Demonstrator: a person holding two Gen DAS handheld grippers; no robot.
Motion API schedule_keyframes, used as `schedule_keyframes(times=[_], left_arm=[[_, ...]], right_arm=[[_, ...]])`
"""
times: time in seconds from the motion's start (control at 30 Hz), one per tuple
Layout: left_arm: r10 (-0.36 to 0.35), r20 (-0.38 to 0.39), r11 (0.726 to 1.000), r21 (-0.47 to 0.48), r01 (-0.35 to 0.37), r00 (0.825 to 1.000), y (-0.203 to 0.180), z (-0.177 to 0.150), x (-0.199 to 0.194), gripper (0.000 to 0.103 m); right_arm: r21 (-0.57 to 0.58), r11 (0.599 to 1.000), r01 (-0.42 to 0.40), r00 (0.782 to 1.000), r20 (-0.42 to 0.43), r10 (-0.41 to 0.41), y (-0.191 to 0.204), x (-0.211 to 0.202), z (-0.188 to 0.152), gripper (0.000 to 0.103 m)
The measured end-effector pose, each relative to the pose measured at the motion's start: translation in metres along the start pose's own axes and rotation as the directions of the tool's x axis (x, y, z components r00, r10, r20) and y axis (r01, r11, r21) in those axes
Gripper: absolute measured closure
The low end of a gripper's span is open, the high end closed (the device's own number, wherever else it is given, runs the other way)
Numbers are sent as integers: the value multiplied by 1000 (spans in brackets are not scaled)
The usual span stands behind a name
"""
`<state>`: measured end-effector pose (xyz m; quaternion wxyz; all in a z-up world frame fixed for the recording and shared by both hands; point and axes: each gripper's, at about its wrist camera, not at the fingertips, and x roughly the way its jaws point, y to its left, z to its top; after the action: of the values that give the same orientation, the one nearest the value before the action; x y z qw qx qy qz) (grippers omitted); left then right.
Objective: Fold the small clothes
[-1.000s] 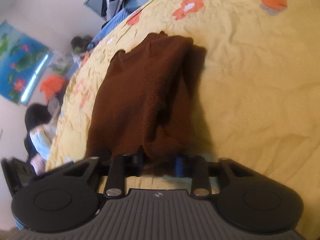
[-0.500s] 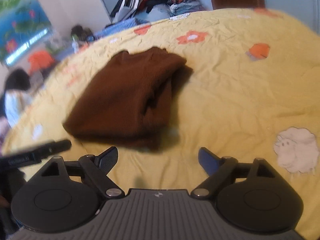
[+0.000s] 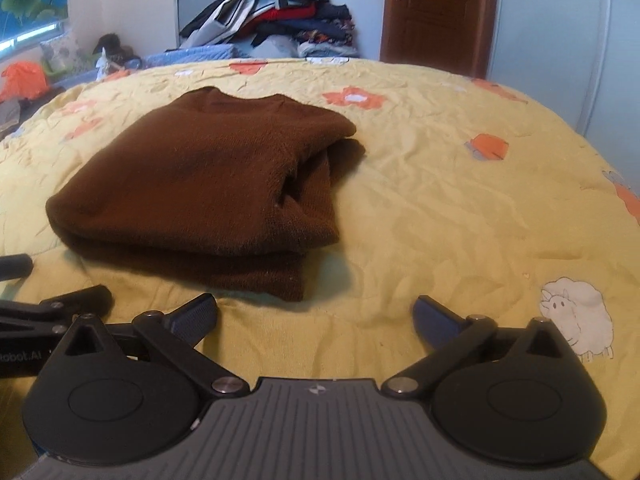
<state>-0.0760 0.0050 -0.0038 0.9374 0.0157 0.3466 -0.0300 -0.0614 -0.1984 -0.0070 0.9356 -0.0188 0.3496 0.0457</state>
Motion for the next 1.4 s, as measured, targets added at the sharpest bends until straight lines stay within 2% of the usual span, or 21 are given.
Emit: schedule_keyframes(times=[0.33, 0.47, 0.77, 1.4], left_arm=[[14, -22, 1000, -13, -14, 1000, -2, 2, 0, 0], [28, -37, 999, -27, -29, 999, -4, 4, -1, 0], [35, -11, 999, -32, -35, 999, -4, 2, 0, 0], [48, -24, 998, -43, -49, 999, -4, 10, 6, 0]], right_arm=[[39, 998, 43, 998, -47, -41, 5, -1, 4, 0], [22, 1000, 20, 998, -60, -18, 3, -2, 5, 0], [39, 998, 40, 999, -10, -39, 6, -2, -1, 0], [42, 998, 41, 999, -3, -41, 6, -3, -2, 0]])
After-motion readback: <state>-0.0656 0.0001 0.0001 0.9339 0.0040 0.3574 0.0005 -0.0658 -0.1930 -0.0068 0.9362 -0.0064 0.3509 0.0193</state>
